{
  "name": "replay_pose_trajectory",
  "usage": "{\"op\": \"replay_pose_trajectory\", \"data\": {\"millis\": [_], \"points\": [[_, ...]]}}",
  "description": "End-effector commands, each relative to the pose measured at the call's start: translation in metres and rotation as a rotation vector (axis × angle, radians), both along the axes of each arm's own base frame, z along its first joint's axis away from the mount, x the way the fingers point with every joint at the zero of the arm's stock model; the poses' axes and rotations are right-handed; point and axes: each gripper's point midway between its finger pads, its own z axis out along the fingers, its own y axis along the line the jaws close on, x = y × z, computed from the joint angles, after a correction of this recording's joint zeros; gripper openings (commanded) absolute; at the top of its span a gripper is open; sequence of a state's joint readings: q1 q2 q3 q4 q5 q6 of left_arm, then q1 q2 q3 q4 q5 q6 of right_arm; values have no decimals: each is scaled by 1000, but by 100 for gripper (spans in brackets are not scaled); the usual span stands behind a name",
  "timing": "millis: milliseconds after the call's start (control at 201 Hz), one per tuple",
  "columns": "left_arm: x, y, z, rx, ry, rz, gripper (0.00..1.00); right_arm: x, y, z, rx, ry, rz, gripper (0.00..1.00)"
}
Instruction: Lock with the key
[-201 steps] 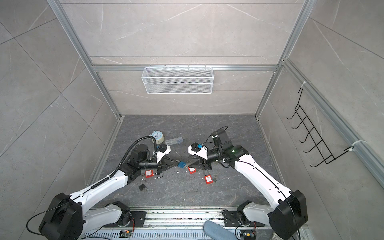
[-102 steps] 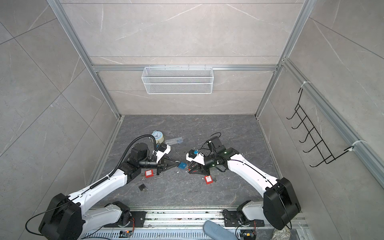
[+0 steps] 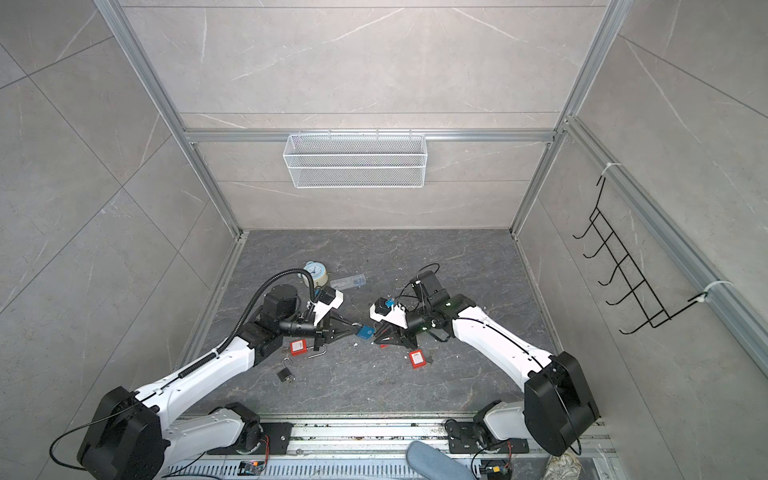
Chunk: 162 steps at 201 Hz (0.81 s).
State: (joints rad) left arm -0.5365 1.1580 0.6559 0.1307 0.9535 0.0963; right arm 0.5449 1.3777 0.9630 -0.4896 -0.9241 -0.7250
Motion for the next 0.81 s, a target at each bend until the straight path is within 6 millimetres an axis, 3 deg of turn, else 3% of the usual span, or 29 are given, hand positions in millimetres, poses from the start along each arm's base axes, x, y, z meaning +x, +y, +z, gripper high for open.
{"op": "replay_pose_trajectory", "data": {"millis": [0, 358, 667, 802], "points": [[-7, -6, 30, -62, -80, -66, 0, 9, 5, 4, 7, -24, -14, 22], [-12, -2, 32, -39, -100, -82, 0, 3, -18, 3, -69, -43, -25, 31], [-15, -8, 31, -36, -98, -116, 0, 1, -6, 13, -3, -17, 30, 32], [-12, -10, 33, -38, -108, -120, 0, -3, -5, 11, -9, 14, 56, 27]]}}
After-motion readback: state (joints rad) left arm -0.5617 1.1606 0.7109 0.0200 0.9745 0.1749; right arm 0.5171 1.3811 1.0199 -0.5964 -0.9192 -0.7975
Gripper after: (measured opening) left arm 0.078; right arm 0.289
